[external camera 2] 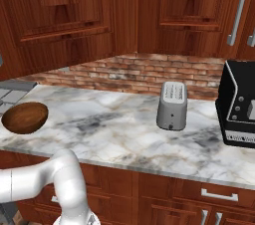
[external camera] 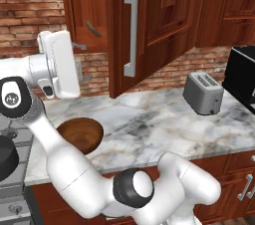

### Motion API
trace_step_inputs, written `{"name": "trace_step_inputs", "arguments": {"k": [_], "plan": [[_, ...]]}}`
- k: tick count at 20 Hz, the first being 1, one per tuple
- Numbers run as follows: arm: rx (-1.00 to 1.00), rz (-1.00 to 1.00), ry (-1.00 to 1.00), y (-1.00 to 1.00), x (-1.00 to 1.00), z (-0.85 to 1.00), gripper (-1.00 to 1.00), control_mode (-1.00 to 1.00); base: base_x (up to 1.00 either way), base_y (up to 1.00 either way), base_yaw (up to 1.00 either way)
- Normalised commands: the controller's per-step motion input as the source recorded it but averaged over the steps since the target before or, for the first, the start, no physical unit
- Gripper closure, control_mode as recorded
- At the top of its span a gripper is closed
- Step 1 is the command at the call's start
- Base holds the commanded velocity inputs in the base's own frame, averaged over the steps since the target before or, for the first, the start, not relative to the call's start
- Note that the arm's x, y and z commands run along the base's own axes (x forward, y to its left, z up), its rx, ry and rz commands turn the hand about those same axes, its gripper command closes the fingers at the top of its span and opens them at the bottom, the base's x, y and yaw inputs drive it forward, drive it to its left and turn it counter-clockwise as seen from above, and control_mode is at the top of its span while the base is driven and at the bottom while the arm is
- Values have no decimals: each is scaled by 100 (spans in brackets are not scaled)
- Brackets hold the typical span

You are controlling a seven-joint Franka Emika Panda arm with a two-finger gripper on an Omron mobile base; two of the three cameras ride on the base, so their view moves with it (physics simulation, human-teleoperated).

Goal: Open the cabinet and move the ladle to the pot. Then close the cabinet.

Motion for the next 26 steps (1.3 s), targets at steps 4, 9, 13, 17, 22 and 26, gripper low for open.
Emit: {"name": "trace_step_inputs", "arguments": {"k": [4,9,13,17,22,26], "plan": [[2,2,-6,-47,0,0,-100,-100,0,0,0],[1,1,-10,-27,-1,0,-100,-100,0,0,0],[0,0,-9,-31,-7,0,-100,-100,0,0,0],[0,0,-10,-21,-26,0,-100,-100,0,0,0],[2,0,-2,-47,-12,0,-100,-100,0,0,0],[2,0,-9,-37,-43,0,-100,-100,0,0,0]]}}
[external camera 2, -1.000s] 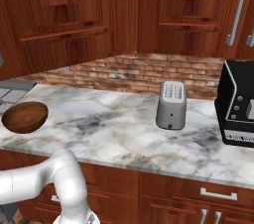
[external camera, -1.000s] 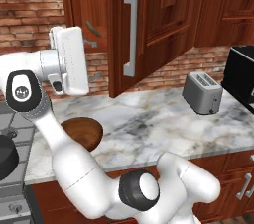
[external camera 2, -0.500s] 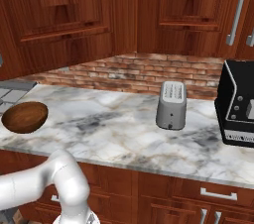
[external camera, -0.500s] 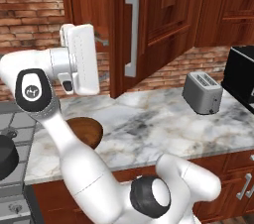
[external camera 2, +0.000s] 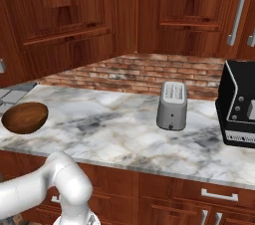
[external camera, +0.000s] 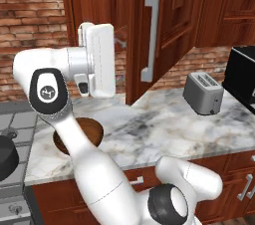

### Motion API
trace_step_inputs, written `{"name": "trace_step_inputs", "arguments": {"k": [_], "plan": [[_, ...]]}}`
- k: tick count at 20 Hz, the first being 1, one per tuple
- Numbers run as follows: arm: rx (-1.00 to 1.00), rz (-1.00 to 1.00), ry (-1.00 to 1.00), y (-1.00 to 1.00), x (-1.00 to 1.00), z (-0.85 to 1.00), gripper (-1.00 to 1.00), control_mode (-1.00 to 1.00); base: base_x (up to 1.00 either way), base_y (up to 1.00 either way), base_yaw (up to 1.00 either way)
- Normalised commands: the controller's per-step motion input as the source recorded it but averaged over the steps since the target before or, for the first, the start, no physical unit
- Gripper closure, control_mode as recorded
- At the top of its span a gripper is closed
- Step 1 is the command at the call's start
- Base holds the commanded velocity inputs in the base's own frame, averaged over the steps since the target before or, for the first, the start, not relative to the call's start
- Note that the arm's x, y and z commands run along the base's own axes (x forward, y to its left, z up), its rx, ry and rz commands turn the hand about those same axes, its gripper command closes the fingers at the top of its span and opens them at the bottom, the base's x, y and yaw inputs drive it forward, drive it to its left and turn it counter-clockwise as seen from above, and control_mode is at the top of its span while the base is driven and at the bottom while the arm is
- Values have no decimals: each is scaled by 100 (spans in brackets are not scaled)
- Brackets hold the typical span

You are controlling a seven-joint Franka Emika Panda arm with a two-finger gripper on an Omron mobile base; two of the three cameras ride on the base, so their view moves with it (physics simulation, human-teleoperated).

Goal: Open the cabinet and move the ladle to the pot. Then close the cabinet.

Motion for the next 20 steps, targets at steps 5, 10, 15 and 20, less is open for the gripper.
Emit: {"name": "trace_step_inputs", "arguments": {"k": [5,10,15,20], "plan": [[5,0,-8,-58,-40,0,-100,-100,0,0,0],[2,-2,-18,-23,-75,0,-100,-100,0,0,0],[0,-3,-12,-18,-38,0,-100,-100,0,0,0],[0,-3,-13,-38,-40,0,-100,-100,0,0,0]]}}
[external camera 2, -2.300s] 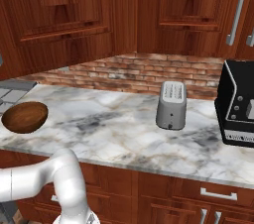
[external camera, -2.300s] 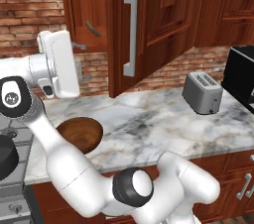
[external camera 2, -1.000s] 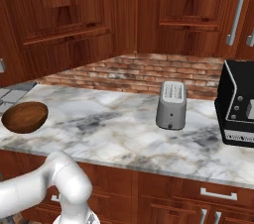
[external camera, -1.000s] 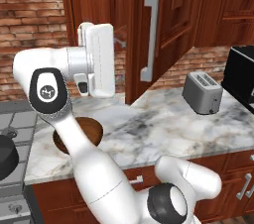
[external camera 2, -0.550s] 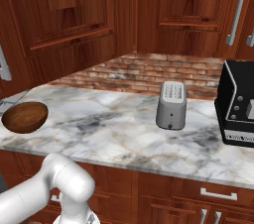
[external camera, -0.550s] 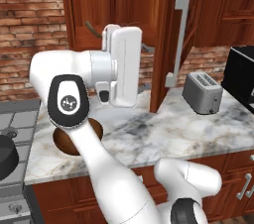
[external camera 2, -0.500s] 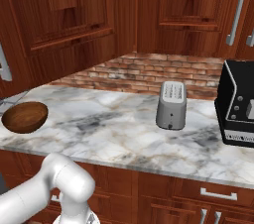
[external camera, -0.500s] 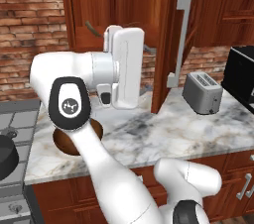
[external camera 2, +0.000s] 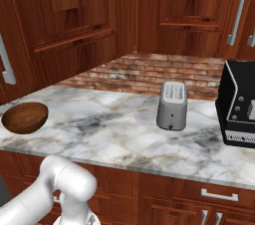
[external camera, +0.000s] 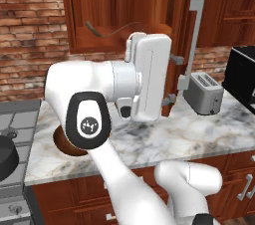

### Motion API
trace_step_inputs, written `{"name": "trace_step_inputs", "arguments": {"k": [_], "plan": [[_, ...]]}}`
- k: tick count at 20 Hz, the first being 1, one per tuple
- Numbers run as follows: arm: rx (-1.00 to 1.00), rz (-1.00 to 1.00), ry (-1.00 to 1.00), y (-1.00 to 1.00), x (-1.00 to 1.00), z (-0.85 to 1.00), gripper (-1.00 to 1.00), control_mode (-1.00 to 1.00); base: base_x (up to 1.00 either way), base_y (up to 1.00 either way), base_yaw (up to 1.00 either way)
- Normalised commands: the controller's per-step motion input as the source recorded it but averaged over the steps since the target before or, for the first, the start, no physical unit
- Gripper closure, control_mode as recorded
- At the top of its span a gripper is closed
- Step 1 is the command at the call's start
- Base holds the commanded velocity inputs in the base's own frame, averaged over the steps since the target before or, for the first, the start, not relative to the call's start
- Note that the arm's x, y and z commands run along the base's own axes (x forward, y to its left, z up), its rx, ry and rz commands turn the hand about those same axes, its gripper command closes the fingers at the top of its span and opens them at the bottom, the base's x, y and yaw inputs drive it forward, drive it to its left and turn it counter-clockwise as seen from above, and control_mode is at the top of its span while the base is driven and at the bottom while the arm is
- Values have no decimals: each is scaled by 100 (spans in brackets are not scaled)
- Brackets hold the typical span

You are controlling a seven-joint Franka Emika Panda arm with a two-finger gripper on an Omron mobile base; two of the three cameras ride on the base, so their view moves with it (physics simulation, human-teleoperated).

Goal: Open the cabinet and move the ladle to the pot. Then close the cabinet.

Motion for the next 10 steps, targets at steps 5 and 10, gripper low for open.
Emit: {"name": "trace_step_inputs", "arguments": {"k": [5,10], "plan": [[0,-7,-1,-10,-1,0,-100,-100,0,0,0],[5,-5,1,-65,0,0,-100,-100,0,0,0]]}}
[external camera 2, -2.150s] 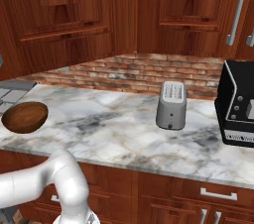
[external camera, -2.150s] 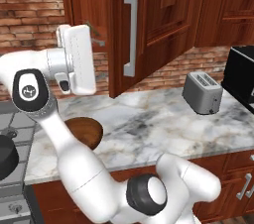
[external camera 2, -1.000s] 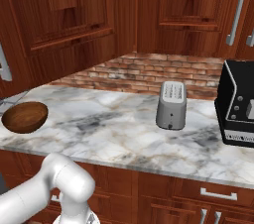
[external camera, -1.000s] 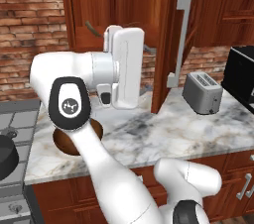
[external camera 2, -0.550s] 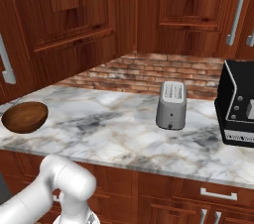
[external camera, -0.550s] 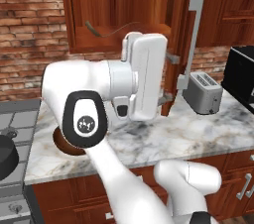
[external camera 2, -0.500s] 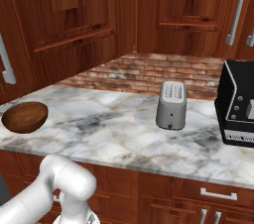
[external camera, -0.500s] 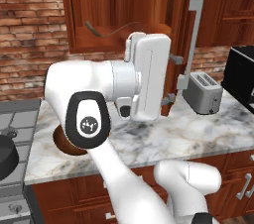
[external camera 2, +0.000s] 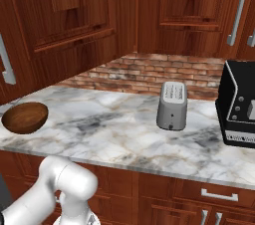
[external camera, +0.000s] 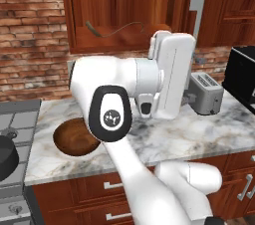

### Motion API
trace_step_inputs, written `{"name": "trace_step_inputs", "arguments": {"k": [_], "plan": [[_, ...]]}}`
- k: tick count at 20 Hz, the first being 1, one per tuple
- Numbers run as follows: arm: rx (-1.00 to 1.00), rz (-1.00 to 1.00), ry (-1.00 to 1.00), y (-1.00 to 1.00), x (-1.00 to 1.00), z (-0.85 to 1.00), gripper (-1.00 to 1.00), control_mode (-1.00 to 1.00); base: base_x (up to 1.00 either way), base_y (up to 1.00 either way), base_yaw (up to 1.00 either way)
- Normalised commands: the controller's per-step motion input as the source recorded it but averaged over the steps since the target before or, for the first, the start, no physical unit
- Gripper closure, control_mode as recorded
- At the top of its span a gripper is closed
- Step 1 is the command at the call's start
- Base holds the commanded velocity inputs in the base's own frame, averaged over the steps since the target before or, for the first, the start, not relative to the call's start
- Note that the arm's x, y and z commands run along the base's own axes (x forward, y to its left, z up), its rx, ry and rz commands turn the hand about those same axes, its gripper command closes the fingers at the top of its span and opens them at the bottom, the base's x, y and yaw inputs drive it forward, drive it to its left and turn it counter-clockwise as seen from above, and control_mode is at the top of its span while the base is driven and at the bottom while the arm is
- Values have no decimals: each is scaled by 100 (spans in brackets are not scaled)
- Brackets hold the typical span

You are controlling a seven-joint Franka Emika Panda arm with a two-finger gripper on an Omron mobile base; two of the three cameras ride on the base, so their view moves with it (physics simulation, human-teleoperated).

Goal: Open the cabinet and move the ladle to the pot. Then close the cabinet.

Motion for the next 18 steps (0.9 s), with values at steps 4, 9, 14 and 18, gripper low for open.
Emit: {"name": "trace_step_inputs", "arguments": {"k": [4,9,14,18], "plan": [[14,-13,19,-98,56,0,-100,-100,0,0,0],[23,-23,41,-100,75,0,-100,-100,0,0,0],[35,-24,37,-100,19,10,-100,-100,0,0,0],[41,-18,38,-100,10,17,-100,-100,0,0,0]]}}
